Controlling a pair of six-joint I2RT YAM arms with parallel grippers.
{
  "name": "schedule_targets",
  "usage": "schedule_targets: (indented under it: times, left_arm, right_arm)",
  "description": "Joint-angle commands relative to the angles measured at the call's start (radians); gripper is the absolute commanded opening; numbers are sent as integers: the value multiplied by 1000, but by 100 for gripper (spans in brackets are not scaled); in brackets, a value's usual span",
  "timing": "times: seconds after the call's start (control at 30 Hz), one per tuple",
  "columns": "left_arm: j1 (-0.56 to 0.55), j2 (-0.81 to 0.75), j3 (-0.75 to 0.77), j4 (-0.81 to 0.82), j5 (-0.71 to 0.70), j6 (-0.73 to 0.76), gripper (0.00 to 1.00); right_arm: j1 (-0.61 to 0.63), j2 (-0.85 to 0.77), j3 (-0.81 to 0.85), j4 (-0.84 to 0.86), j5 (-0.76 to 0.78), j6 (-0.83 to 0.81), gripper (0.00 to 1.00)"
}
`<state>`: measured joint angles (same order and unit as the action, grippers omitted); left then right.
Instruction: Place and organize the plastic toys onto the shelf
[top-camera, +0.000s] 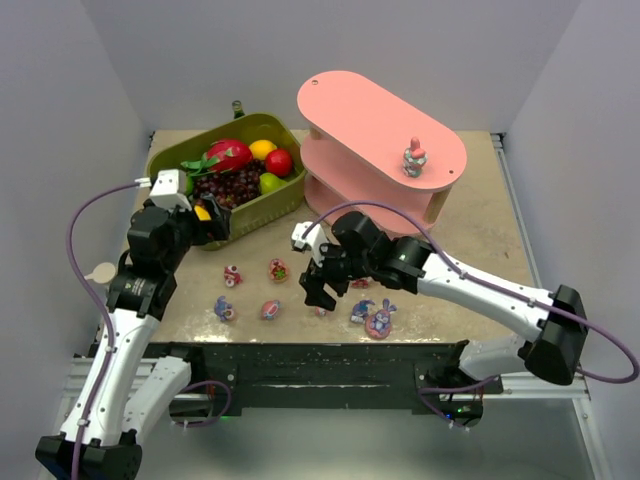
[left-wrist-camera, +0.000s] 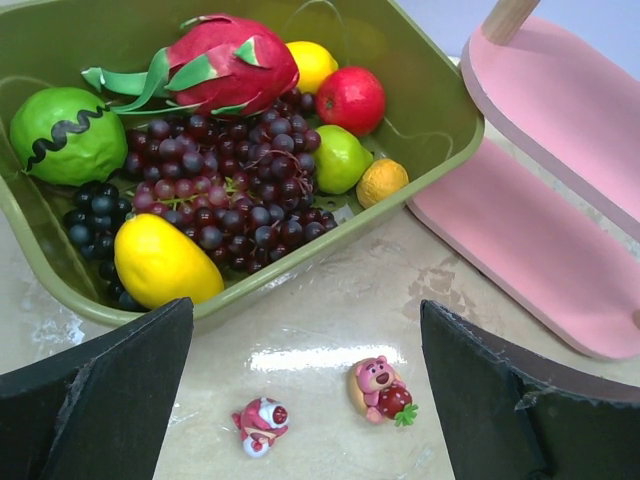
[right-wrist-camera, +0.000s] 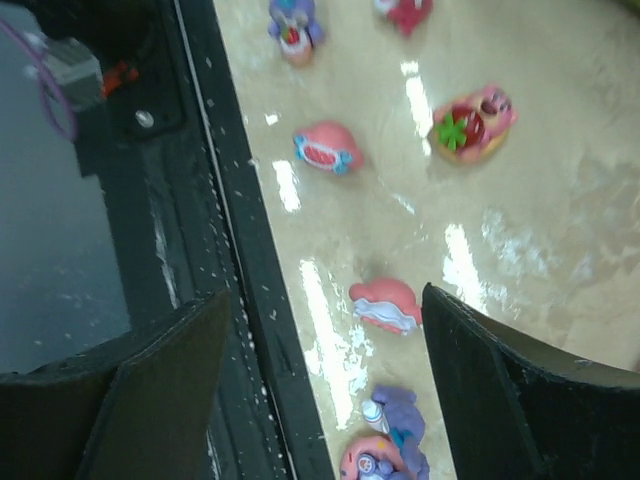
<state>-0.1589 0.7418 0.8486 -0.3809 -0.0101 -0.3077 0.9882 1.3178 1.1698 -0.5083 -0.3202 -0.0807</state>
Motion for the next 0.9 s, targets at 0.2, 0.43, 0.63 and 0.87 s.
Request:
schedule_targets:
  times: [0.2, 0.43, 0.63, 0.87]
  left_arm:
    - [5, 42, -40, 7, 27, -30, 99]
    - [5, 57, -52, 17, 58, -33, 99]
    - [5, 34, -45, 25, 39, -41, 99]
    - [5, 10, -25, 19, 24, -25, 99]
  right_arm:
    - [17, 97, -68, 152, 205, -28, 70]
    - [61, 182, -84, 214, 216, -70, 69]
    - [214, 267, -64, 384, 300, -249, 68]
    - [219, 299, -93, 477, 170, -478, 70]
